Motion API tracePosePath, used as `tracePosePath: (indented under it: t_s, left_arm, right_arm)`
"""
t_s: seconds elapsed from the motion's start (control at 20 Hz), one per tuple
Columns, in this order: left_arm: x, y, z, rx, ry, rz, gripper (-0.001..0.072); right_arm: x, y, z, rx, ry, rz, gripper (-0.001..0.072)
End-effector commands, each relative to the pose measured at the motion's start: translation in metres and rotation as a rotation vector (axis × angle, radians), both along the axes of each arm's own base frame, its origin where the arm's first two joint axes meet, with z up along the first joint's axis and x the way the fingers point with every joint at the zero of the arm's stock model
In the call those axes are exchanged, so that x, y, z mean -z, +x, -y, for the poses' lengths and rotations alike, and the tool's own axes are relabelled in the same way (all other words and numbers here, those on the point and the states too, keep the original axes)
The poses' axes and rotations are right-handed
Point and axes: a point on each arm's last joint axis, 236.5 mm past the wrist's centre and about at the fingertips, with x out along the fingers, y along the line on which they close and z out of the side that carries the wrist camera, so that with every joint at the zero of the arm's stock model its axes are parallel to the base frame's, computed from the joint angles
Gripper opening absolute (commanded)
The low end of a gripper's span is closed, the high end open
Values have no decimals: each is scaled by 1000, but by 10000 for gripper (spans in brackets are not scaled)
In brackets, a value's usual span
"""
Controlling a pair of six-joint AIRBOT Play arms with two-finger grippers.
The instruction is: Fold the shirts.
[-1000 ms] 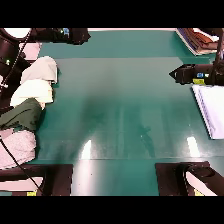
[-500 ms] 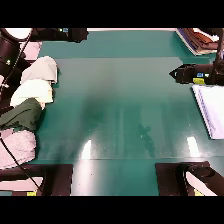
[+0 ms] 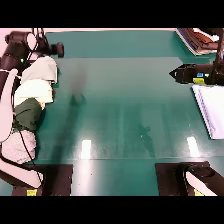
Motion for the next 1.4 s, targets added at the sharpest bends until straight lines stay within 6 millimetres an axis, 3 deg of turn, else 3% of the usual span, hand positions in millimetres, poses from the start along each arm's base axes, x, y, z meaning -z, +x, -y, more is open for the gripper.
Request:
tracePosePath:
  t_s: [0.0,0.2,0.4,0.45,0.5,0.6,0.7,0.8,0.85,0.9,1.0,1.1,1.2,1.25,1.35]
  left_arm:
    - [84,2,-68,-156,1,-159,708]
    - [134,6,-94,-193,1,-216,707]
    - [145,10,-96,-190,13,-215,705]
    - [144,10,-96,-190,14,-214,567]
    - [143,9,-96,-191,15,-222,327]
    - [134,6,-97,-198,14,-233,26]
    - [95,9,-95,-197,12,-174,25]
    - [8,15,-86,-157,32,-6,24]
    - [-50,11,-76,-119,54,99,24]
    - [-105,1,-63,-77,80,193,25]
    - [-210,-40,-27,13,119,373,25]
    - [-287,-94,11,91,105,520,24]
    - [-331,-145,49,178,73,599,24]
    - [-338,-166,70,239,68,604,24]
    - [-325,-191,117,361,41,542,24]
  right_arm:
    - [0,0,0,-1,0,1,19]
    - [0,0,0,-1,0,1,19]
    - [0,0,0,-1,0,1,19]
    - [0,0,0,-1,0,1,19]
    - [-1,0,0,-1,0,2,19]
    - [-1,0,-1,0,2,4,19]
    - [-15,3,1,15,13,60,19]
    - [-48,8,4,38,32,169,19]
    - [-67,8,5,43,38,219,19]
    - [-87,7,5,43,44,262,19]
    - [-120,8,4,35,49,318,19]
    - [-140,12,1,17,43,332,19]
    - [-151,19,-2,-2,33,323,19]
    - [-154,21,-4,-10,27,318,19]
    - [-160,26,-6,-26,16,309,19]
